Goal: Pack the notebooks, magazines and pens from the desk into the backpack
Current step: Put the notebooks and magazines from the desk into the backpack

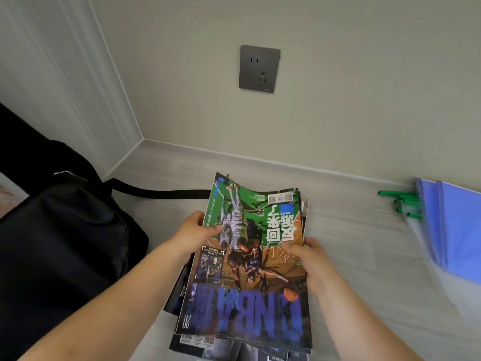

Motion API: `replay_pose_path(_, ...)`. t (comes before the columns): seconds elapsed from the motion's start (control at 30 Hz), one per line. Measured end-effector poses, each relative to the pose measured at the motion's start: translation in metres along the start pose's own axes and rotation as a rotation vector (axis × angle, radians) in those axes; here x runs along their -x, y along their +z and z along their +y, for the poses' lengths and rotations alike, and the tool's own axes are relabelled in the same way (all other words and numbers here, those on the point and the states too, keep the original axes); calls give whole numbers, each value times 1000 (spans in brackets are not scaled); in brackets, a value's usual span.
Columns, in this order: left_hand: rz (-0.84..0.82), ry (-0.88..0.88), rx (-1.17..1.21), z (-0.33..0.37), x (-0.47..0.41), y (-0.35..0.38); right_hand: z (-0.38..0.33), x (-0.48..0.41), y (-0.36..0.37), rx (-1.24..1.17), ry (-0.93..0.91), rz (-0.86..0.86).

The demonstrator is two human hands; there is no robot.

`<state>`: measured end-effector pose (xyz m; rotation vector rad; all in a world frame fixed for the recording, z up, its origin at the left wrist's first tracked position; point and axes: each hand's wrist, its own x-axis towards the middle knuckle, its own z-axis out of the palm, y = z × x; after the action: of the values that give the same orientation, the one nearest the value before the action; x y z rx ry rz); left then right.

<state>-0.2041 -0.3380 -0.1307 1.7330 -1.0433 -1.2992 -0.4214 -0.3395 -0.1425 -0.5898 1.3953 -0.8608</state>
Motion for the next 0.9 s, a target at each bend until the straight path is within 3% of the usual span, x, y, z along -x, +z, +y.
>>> replay_pose_path(0.17,-60,22,341,-3,-2,-19,-35,11,4,-17,-213,-122)
replay_pose_path(0.3,-106,196,328,26,-1,-30,-75,33,11,53,-439,-280)
replay_pose_path(0.43,-18,453,322,56,10,-36,-96,42,11,78,-589,-310)
replay_pose_path(0.63,108,540,432,58,18,-29,-78,33,-2,44,-620,-282)
replay_pose_path(0.9,42,575,325,60,13,-16,-67,23,-20,34,-576,-287)
